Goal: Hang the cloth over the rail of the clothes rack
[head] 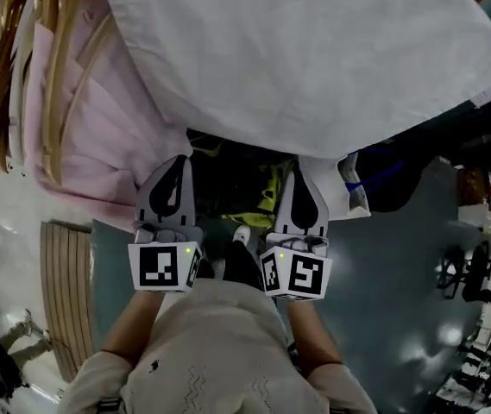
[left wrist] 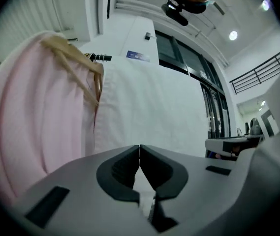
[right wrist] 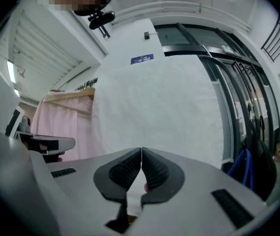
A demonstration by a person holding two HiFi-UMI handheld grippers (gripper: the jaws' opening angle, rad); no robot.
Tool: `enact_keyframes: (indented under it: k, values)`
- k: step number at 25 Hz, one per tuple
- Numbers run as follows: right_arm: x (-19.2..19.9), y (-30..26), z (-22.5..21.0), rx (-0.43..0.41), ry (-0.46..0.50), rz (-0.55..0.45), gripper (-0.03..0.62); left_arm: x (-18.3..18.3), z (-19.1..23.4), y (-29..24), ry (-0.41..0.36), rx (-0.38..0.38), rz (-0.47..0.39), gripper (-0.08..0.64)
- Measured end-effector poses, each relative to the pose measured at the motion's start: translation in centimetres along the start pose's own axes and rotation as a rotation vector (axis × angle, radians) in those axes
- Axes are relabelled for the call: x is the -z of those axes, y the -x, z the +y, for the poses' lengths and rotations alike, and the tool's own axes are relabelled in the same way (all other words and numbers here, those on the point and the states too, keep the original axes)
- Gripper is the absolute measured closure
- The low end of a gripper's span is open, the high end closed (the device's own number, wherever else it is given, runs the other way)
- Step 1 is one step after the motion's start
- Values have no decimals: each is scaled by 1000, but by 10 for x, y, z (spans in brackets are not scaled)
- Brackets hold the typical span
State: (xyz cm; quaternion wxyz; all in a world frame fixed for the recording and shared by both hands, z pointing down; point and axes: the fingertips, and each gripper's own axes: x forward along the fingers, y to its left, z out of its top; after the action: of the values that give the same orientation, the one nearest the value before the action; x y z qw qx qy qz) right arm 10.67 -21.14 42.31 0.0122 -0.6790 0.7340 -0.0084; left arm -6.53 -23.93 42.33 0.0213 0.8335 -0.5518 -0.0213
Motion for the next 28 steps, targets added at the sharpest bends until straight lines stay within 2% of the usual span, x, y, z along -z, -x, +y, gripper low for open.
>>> enact_keyframes:
  k: [3, 6, 10, 13, 14, 16, 17, 18, 20, 21, 25, 28]
  values:
    - [46, 35, 8, 26, -1, 62, 574, 39, -18, 26, 0, 38, 1, 548]
    - [76, 58, 8, 64, -50, 91, 574, 74, -38, 41, -20, 103, 46, 548]
    - [95, 73, 13, 12, -55, 118, 574, 84, -60, 51, 3, 106, 15, 546]
    - [101, 83, 11, -6, -18, 135, 574, 89, -78, 56, 18, 103, 20, 546]
    - [103, 84, 10, -12, -8, 133, 574, 91, -85, 57, -11, 116, 29, 548]
    - [109, 86, 9, -33, -3, 144, 574, 96, -100, 57, -170, 170, 70, 548]
    - [111, 88, 7, -44, -3, 155, 574, 97, -108, 58, -214, 182, 82, 546]
    - [113, 91, 3, -52, -3, 164, 574, 96, -116, 58, -182, 169, 74, 546]
    - [111, 99, -7, -59, -3, 167, 574, 93, -130, 58, -41, 119, 36, 548]
    - [108, 104, -12, -64, -6, 158, 575, 92, -137, 59, -14, 109, 28, 548]
    - [90, 116, -29, -66, -37, 97, 575, 94, -154, 66, -23, 85, 40, 548]
    - [93, 128, -42, -69, -35, 112, 575, 95, -164, 70, -24, 69, 41, 546]
